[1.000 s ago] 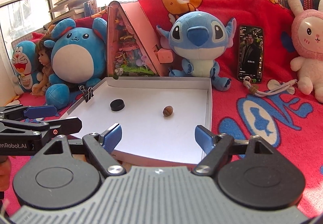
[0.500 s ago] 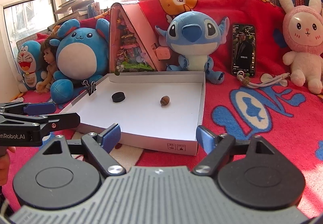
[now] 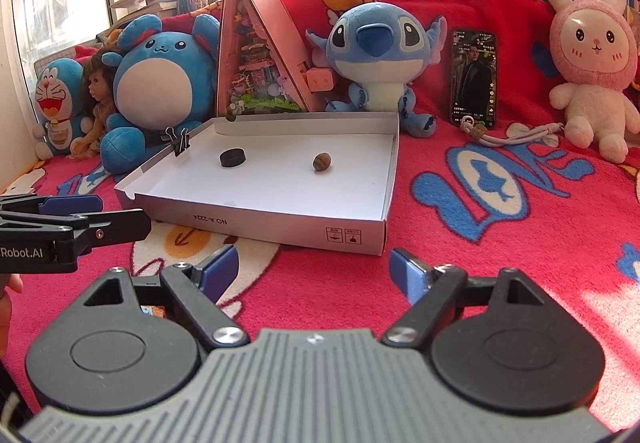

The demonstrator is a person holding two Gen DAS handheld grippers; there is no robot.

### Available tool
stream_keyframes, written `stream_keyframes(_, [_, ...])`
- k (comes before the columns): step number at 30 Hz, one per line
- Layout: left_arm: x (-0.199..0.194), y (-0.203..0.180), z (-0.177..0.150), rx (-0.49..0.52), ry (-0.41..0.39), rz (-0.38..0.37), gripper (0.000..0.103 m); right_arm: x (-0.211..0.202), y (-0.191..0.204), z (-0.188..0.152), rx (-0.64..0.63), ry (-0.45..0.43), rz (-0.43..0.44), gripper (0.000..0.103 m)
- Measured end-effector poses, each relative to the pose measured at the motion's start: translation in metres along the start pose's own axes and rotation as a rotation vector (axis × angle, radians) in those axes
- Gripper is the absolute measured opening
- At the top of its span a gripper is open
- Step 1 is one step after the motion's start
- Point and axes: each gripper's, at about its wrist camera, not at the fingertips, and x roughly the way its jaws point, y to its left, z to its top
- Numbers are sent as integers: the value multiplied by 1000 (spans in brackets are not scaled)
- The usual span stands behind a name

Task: Organize rigid objects
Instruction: 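Lower the left tool onto the black cup while the right tool grasps a binder clip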

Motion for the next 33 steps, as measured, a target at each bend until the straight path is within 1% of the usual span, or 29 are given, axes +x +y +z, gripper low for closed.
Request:
stream_keyframes(7, [0,-2,-19,-12,5,17,86,2,10,-15,-13,12,-4,89])
stream_keyframes(19, [-5,-1,-38,-7,32,44,86,0,22,-29,-39,24,-15,89])
stream_keyframes(28, [-22,-6,-50,28,-8,83,85,-12,28,-37,-47,20,-20,89])
stream_keyframes(33, [-34,-11,-58,62,-22,80,82,-20,30,-43,-64,15,-17,89])
